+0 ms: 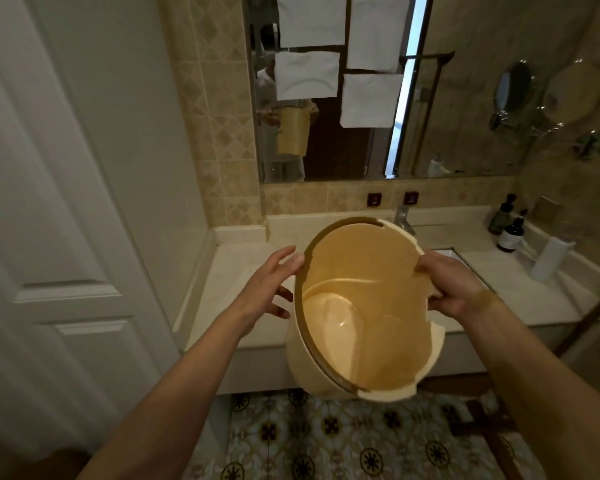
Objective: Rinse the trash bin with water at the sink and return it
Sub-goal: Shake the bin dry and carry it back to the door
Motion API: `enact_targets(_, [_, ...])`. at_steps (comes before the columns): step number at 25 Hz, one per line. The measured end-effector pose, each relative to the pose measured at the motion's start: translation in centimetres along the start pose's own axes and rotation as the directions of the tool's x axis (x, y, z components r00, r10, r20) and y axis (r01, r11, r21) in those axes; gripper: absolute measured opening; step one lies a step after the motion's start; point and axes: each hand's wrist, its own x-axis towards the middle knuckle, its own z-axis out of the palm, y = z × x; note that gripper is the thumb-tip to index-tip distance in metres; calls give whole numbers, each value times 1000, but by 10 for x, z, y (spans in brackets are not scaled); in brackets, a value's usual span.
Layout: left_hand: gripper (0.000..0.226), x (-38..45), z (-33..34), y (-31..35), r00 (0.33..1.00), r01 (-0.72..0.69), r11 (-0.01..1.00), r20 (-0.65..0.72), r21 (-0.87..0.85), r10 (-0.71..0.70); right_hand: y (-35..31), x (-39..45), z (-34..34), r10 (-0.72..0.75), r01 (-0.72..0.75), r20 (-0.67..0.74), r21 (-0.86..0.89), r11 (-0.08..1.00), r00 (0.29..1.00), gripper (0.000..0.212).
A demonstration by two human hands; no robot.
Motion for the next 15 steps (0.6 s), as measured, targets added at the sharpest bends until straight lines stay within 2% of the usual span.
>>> enact_targets(2, [64,-6,6,8,994,58,996,89,60,-64,3,-11,-3,-39,40,14,-84,996,999,44])
enact_targets(5, [67,-18,22,9,979,71,972,172,223,-111,4,-31,0,-98,119,100,-227,967,990,37])
enact_targets(8, [63,-34,45,4,982,92,949,128,303,-136,8,-46,-4,-173,223,185,-301,927,967,31])
enact_targets(11, [56,-56,70,-3,988,151,968,1,202,-154,20,-56,-19,-333,381,186,-432,817,924,33])
enact_targets(13, [53,-66,87,-10,976,206,976,-83,77,-199,29,-69,-29,-459,464,173,-595,656,871,36])
enact_targets(15, [50,-74,102,-19,938,273,955,-188,-119,-291,42,-94,-42,-523,540,246,-646,539,816,39])
